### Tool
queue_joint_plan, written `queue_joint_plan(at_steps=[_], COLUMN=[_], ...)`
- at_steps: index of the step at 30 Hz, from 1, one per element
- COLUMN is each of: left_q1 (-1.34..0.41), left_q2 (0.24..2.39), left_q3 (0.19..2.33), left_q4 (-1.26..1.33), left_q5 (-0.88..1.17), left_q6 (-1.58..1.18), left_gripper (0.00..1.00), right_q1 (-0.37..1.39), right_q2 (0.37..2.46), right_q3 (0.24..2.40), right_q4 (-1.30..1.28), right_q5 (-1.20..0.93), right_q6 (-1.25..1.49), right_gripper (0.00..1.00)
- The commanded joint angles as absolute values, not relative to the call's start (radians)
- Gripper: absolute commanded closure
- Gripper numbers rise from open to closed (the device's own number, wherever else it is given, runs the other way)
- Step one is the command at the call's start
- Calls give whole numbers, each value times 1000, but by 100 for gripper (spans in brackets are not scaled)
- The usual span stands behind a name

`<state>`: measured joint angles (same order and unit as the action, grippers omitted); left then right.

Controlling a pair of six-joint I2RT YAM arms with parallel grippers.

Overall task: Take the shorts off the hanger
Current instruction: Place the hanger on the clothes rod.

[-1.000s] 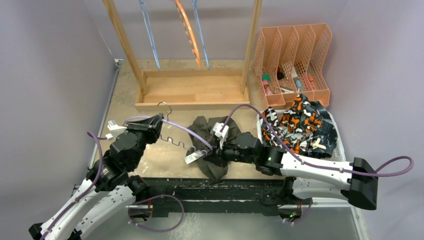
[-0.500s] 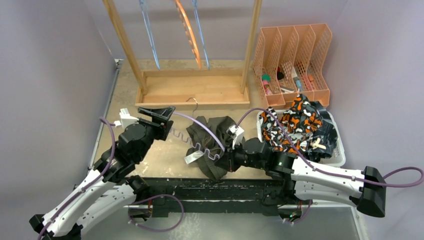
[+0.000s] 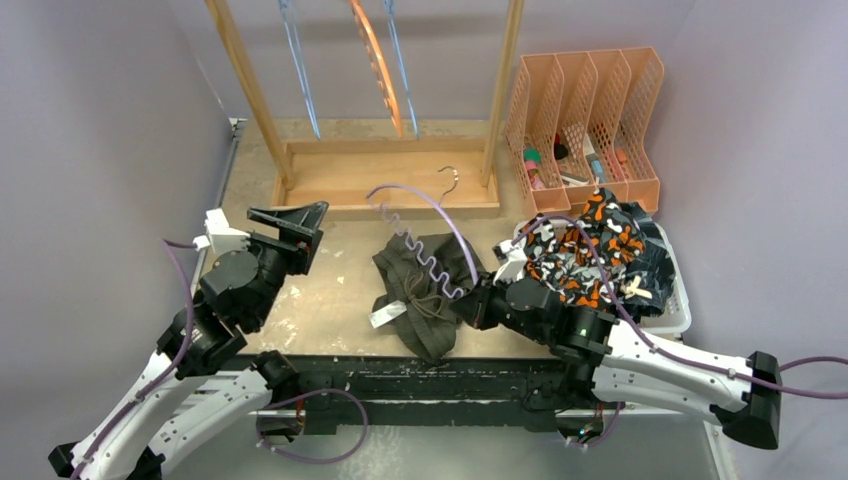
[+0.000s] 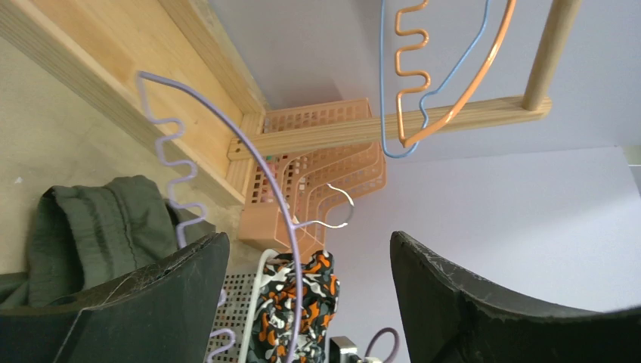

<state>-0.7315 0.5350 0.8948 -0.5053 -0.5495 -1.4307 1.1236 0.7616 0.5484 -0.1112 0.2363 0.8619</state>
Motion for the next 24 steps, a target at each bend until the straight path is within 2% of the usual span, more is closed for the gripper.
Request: queue_joint_plan(at_steps=[1, 17, 21, 24], left_q1=[-730, -730, -729, -729], left_q2=[540, 673, 676, 640], left_q3=[934, 982, 1009, 992], left_q4=[-550, -749, -820, -791], left_q5=[-595, -690, -755, -819], left_q6=[-1389, -1185, -1110, -1010], left_gripper=[23, 19, 19, 19], right_q1=[1115, 1108, 1062, 952], right_q2=[686, 808, 837, 876], right_q3=[594, 885, 954, 1019], right_q4=[-130, -379, -383, -398], right_q5=[415, 731, 717, 620], right_q6=[921, 712, 584, 519], right_gripper=[100, 100, 100, 100])
